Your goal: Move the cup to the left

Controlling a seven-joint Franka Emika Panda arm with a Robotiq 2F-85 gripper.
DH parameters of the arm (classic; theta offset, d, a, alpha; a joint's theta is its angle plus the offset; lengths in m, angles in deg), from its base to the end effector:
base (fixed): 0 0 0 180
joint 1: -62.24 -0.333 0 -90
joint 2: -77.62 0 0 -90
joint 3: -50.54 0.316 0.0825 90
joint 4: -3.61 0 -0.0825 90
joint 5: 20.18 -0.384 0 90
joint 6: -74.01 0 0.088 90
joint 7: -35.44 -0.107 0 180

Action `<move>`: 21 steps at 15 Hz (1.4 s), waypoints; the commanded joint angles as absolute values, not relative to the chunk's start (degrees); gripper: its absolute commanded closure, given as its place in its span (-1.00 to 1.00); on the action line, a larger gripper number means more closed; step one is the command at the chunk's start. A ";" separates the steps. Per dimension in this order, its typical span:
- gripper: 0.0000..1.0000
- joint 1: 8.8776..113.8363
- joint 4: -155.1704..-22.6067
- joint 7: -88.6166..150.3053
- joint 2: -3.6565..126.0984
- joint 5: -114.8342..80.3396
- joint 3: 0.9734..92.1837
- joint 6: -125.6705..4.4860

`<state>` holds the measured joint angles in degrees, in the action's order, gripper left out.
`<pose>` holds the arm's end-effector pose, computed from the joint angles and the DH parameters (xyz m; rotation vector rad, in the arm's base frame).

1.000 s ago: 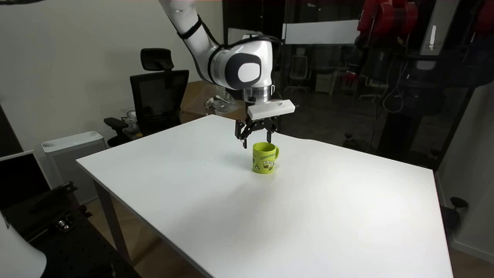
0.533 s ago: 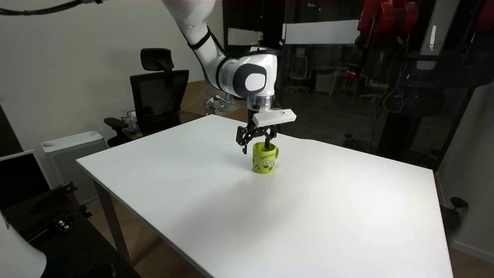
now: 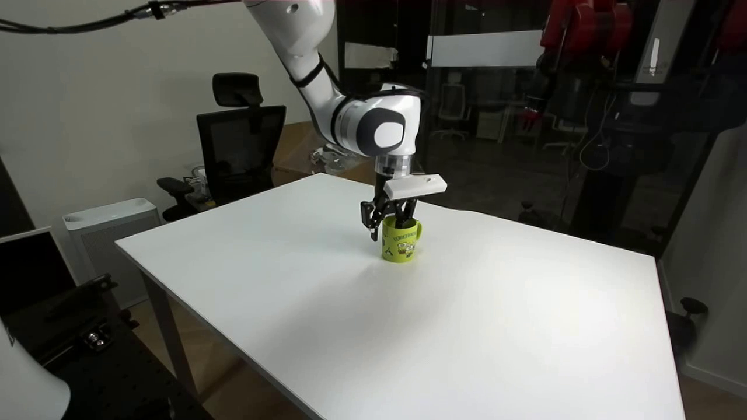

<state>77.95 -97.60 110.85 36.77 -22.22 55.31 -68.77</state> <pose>0.6471 -0.1294 0.1614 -2.6570 -1.5862 -0.0966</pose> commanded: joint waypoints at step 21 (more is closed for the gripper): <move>0.95 69.03 -95.81 96.13 37.63 -14.98 57.72 -68.17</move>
<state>70.67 -96.25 96.40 36.43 -14.57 54.68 -70.39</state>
